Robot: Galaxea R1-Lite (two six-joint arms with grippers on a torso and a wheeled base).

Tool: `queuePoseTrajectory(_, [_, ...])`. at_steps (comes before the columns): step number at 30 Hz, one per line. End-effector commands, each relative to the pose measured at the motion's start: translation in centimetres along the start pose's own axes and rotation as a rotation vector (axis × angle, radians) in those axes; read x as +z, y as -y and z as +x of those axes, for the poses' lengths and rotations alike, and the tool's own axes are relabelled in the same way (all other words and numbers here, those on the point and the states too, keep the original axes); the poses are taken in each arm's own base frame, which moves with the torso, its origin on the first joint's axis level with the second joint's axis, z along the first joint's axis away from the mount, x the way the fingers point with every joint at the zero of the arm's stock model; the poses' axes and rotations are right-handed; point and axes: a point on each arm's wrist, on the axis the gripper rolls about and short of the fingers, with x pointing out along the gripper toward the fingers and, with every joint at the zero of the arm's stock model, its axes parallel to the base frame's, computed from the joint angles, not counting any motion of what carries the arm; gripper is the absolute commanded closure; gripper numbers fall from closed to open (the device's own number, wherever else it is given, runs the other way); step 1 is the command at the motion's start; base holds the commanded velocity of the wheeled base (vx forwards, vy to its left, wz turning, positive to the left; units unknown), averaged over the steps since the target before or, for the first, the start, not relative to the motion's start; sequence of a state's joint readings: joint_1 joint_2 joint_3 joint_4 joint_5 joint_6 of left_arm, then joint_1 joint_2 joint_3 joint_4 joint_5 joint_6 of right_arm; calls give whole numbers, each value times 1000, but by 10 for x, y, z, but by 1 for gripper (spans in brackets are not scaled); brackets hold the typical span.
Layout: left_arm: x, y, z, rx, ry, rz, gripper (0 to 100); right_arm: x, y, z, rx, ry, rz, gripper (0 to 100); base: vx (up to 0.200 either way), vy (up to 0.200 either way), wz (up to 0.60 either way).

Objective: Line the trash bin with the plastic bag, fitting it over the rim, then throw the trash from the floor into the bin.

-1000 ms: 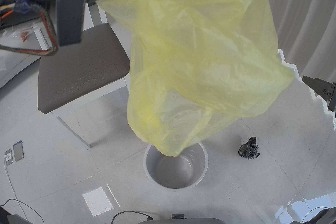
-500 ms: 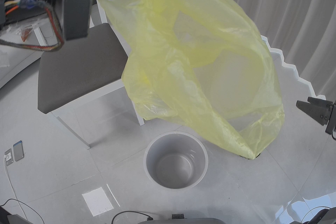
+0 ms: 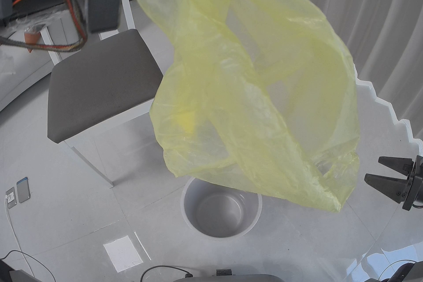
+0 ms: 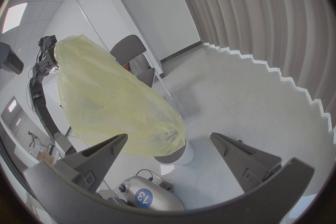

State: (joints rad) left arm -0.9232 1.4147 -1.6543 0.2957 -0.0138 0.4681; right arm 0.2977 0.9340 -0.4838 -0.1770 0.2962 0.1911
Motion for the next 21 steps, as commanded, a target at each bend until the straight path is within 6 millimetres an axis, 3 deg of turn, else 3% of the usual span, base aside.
queuePoseTrajectory(1, [1,1,2,-5,4,0,100,-3,1,3,4,-19,3,0,0,0,0])
queuePoseTrajectory(8, [3,0,1,-9,17,-4,100,4,9,37,3,-94,27,0,0,0,0])
queuePoseTrajectory(21, [2,-3,4,9,26,-8,100,-5,5,36,54,-127,4,0,0,0,0])
